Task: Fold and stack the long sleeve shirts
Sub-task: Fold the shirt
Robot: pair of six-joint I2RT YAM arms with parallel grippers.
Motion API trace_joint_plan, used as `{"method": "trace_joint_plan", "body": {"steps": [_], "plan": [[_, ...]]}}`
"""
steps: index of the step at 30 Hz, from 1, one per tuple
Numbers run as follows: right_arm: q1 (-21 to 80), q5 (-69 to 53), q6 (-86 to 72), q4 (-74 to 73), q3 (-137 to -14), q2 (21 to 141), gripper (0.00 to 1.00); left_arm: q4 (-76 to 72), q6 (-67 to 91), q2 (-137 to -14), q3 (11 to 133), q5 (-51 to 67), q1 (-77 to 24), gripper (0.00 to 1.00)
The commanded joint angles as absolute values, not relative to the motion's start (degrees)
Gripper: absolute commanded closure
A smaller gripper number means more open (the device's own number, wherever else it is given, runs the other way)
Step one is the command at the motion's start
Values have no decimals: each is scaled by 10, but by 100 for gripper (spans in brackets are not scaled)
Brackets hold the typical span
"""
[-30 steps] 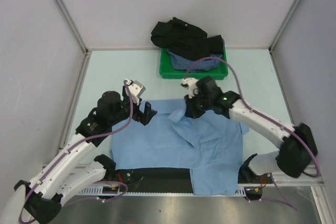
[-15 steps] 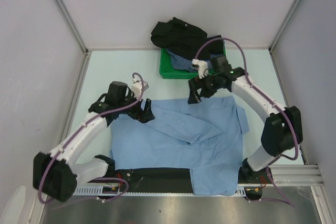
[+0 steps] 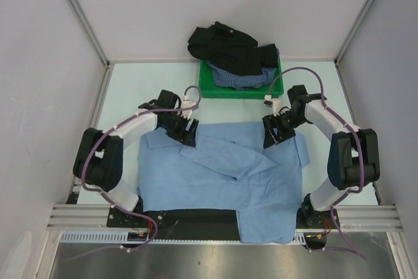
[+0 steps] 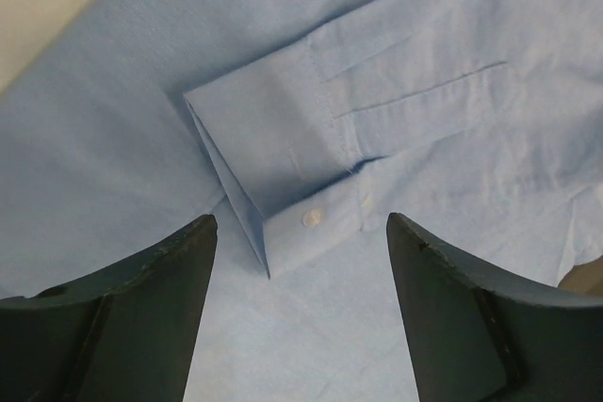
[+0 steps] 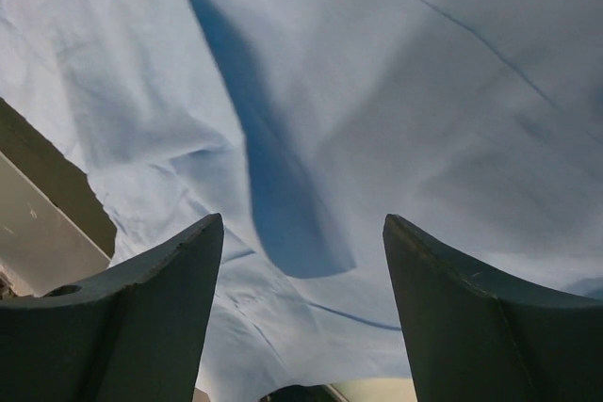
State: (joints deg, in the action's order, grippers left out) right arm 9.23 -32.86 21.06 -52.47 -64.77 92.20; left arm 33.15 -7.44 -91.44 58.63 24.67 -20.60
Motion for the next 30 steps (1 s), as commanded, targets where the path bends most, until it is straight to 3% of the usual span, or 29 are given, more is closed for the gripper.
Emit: {"method": "trace_joint_plan", "body": {"steps": [1, 4, 6, 8, 9, 11, 12, 15, 21, 30], "plan": [[60, -345, 260, -547, -658, 957, 27, 311, -59, -964, 628, 258, -199, 23], [55, -351, 265, -552, -651, 979, 27, 309, -46, -990, 637, 253, -199, 25], [51, -362, 267, -553, -648, 987, 28, 308, -34, -998, 638, 255, -198, 32], [49, -366, 266, -553, -650, 994, 29, 308, -27, -1001, 639, 258, -196, 44], [47, -369, 266, -555, -650, 995, 31, 310, -27, -999, 639, 260, -194, 57], [45, -370, 269, -558, -651, 992, 31, 315, -24, -984, 636, 269, -180, 68], [43, -370, 270, -557, -650, 991, 31, 323, -24, -979, 635, 273, -175, 81], [40, -372, 273, -558, -652, 984, 31, 343, -32, -958, 632, 272, -142, 100], [33, -369, 276, -560, -678, 986, 36, 365, -45, -924, 610, 252, -80, 100], [43, -348, 270, -549, -700, 1004, 43, 366, -40, -933, 592, 216, -64, 100]]}}
